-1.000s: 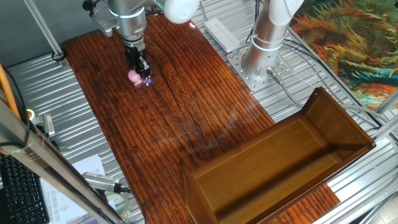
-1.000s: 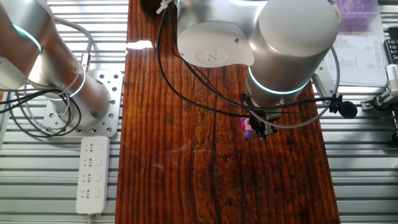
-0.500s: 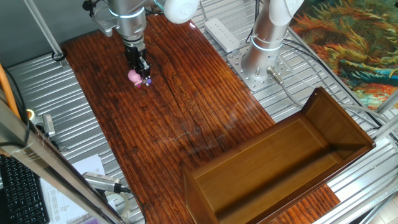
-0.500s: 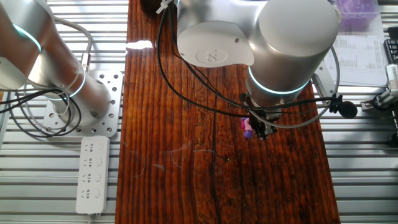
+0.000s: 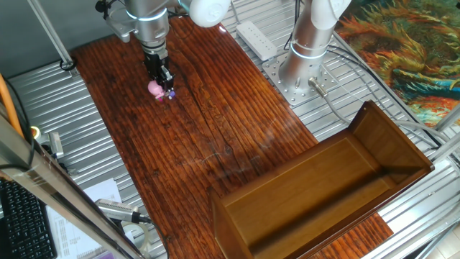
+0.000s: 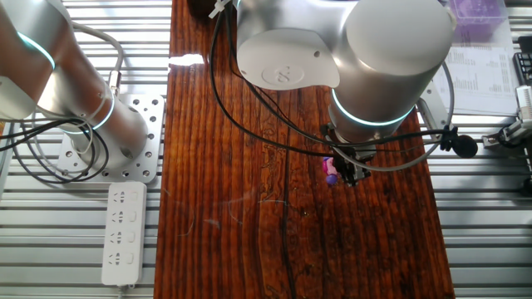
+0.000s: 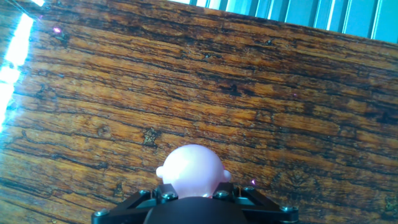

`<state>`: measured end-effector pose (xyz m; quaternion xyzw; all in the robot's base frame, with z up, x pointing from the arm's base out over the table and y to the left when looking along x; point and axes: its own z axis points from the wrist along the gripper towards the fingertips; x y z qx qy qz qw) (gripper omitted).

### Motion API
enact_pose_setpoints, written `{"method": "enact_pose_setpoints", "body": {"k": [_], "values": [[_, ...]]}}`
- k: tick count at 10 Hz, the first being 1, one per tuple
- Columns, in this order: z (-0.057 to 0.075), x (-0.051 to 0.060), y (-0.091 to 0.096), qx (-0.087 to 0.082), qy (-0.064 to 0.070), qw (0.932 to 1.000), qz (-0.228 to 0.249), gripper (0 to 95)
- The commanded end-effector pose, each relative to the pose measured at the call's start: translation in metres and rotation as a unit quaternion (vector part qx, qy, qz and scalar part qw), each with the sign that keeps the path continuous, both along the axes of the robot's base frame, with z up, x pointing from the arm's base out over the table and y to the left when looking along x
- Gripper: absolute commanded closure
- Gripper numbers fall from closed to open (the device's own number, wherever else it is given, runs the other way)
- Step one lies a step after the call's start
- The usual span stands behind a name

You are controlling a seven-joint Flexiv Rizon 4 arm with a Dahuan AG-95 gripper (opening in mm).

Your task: Take the object down from the shelf

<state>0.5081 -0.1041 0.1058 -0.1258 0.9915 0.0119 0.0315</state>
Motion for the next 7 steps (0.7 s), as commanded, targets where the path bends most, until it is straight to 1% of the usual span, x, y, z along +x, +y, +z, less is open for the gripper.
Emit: {"method": "enact_pose_setpoints", "body": {"k": [1, 7], "values": [[0.0, -0.0001, 0.0, 0.0, 0.0, 1.0, 0.0, 95.0], [0.0, -0.0001, 0.0, 0.0, 0.0, 1.0, 0.0, 95.0]]}}
